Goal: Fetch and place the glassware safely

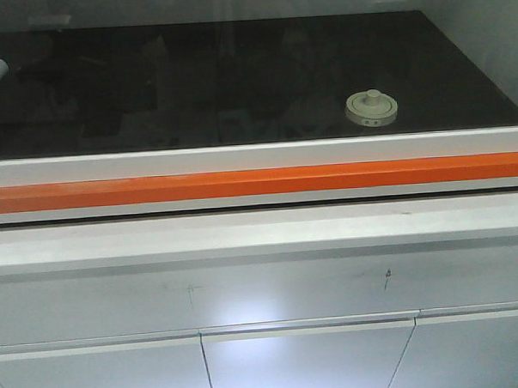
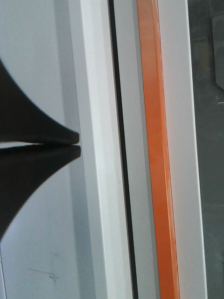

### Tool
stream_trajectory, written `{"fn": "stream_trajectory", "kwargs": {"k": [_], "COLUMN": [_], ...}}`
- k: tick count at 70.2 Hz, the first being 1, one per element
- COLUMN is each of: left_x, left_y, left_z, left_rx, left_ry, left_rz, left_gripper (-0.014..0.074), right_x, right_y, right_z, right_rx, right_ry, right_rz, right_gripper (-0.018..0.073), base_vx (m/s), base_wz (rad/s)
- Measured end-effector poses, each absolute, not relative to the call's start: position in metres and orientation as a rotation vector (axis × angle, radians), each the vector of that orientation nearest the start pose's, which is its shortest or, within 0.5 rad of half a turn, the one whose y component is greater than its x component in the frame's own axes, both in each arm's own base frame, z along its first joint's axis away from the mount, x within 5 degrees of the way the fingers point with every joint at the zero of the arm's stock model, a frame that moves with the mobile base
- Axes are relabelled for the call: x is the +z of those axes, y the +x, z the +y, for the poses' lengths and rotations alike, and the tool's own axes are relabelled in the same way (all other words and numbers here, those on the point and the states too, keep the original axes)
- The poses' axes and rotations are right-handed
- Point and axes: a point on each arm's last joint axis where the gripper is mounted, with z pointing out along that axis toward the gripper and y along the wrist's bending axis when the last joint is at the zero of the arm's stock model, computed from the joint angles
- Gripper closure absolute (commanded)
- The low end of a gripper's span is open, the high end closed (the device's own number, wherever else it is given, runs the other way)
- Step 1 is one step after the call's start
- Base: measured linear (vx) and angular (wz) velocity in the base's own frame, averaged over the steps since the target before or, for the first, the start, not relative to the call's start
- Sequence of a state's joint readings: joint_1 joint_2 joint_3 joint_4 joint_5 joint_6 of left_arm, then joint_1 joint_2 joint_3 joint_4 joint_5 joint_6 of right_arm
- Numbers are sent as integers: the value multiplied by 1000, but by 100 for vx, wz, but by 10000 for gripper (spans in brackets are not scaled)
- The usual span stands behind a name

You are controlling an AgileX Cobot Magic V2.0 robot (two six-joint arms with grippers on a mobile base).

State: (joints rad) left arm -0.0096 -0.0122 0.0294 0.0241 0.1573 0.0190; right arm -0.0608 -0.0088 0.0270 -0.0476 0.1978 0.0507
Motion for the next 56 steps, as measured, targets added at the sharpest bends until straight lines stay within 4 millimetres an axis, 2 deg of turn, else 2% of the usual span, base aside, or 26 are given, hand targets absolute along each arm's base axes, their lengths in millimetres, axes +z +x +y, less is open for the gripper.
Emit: {"fn": "stream_trajectory", "kwargs": {"k": [56], "left_x": [190], "left_y": [56], "left_z": [0], "left_rx": [28], "left_ry": [41], "left_rz": [1658], "left_gripper": [603], "right_x": [187], "right_y": [56], "right_z": [-4], "right_rx": [-50], "right_ry": [62], "right_rz": [1699], "right_gripper": [563], "base_vx": [0], "base_wz": [0]}}
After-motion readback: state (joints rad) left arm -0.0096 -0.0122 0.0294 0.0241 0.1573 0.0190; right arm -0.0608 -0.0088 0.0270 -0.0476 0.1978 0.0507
